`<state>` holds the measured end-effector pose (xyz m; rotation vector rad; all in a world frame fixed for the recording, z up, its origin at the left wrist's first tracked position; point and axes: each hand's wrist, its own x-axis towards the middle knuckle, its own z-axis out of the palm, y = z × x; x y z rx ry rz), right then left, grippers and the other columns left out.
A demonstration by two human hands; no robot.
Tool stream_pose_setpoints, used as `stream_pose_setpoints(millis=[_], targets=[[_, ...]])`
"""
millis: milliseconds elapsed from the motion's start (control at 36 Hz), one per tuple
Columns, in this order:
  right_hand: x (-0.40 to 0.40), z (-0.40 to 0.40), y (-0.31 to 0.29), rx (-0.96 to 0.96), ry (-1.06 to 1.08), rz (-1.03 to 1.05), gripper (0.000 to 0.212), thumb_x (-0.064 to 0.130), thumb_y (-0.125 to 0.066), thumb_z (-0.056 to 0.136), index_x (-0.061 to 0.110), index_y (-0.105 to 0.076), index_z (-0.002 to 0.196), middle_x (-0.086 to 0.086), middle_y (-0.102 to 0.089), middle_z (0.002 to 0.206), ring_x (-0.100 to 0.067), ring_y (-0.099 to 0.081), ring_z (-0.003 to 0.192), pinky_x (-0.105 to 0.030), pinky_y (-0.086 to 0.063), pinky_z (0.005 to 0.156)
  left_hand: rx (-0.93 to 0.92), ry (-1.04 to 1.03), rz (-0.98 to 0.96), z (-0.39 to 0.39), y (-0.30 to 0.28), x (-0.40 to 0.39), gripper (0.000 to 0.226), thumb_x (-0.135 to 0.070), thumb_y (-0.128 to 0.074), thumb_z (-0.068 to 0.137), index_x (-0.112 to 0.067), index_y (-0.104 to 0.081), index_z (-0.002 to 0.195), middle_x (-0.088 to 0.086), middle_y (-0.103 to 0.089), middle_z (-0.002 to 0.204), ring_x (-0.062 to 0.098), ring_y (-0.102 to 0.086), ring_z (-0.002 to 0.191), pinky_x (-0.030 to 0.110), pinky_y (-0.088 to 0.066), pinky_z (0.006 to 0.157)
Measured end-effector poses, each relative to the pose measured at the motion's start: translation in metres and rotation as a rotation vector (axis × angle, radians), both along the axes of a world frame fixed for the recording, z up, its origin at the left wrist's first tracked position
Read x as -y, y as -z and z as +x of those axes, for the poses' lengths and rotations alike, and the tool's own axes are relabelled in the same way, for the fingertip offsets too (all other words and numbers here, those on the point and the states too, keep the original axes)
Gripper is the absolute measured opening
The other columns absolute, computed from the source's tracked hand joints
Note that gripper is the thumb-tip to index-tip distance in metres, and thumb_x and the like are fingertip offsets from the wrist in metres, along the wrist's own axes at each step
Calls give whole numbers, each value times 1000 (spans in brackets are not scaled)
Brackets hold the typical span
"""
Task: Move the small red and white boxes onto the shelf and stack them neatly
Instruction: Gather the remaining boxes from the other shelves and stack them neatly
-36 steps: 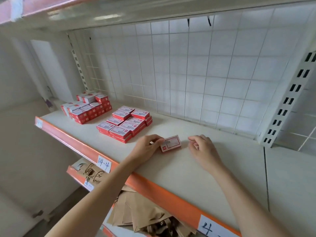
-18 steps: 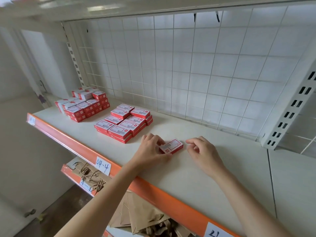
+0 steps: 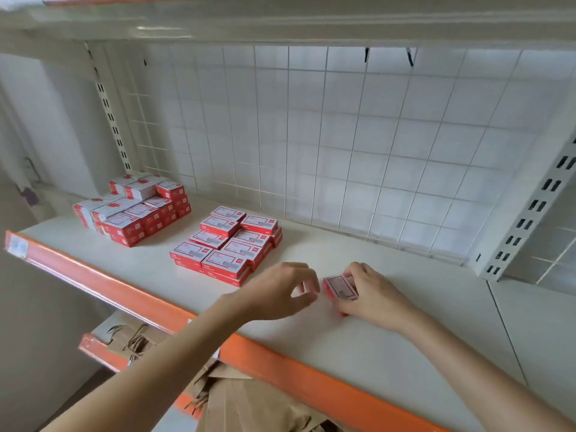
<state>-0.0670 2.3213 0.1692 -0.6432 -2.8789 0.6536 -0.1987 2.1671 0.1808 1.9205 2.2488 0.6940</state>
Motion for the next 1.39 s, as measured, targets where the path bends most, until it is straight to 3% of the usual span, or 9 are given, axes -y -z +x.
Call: stream_pose_setpoints(millis=[111,306,417,583,667,778,889,1056,1389], targets=[[5,-23,-7,19,-64,63,48,31,-62,81,16,-48,125,2,-46,115,-13,-41,119,-23,-35,93,-27,15,20,-23,-12,15,13,-22,-58,91,-16,-68,98,-6,-62,93,5,-59,77,8,-38,64],[40,-93,-34,-210,-108,70,32,28,-67,82,20,-60,112,5,-50,101,-12,-46,99,-21,-31,75,-21,41,61,-60,-19,44,11,-17,-60,90,-12,-67,95,-1,-66,90,6,-56,73,6,-39,63],[60,-134,-41,-241,-140,144,41,22,-65,84,15,-55,123,-1,-56,122,-16,-46,116,-24,-34,91,16,60,62,-81,-19,60,12,-9,-60,86,-9,-68,95,2,-67,92,8,-58,74,11,-42,66],[74,-168,-33,-148,-158,429,31,32,-54,90,19,-59,118,5,-58,122,-17,-43,116,-31,-35,93,34,135,107,-95,-16,70,11,-2,-60,81,-7,-66,89,5,-67,84,10,-57,70,12,-42,67],[72,-163,-25,-169,-149,426,33,33,-52,93,20,-60,122,5,-55,127,-18,-40,120,-32,-35,94,10,178,109,-98,-15,69,9,-5,-59,82,-10,-65,86,3,-65,82,12,-56,69,14,-41,66],[65,-137,-28,-244,-117,369,31,24,-52,94,14,-61,121,-1,-58,123,-20,-45,115,-26,-34,96,7,230,113,-92,-17,60,8,-8,-58,83,-11,-66,84,-4,-58,76,11,-53,66,20,-43,64],[52,-94,-30,-203,-39,311,31,19,-54,93,13,-58,123,-1,-59,121,-16,-48,116,-17,-30,91,-18,273,77,-74,-16,41,12,-17,-60,88,-11,-69,93,0,-64,83,11,-58,70,14,-42,64],[37,-15,-20,-35,127,222,35,25,-52,93,16,-50,127,0,-54,119,-13,-47,112,-26,-39,95,-90,394,-30,-25,-19,7,16,-24,-58,90,-15,-69,99,1,-67,94,11,-63,82,25,-48,77],[-7,221,-27,32,357,285,33,19,-54,90,12,-54,122,-3,-53,120,-17,-49,115,-28,-39,97,-128,576,67,167,-24,-74,13,-21,-57,89,-15,-68,93,1,-65,88,13,-60,81,33,-48,77]])
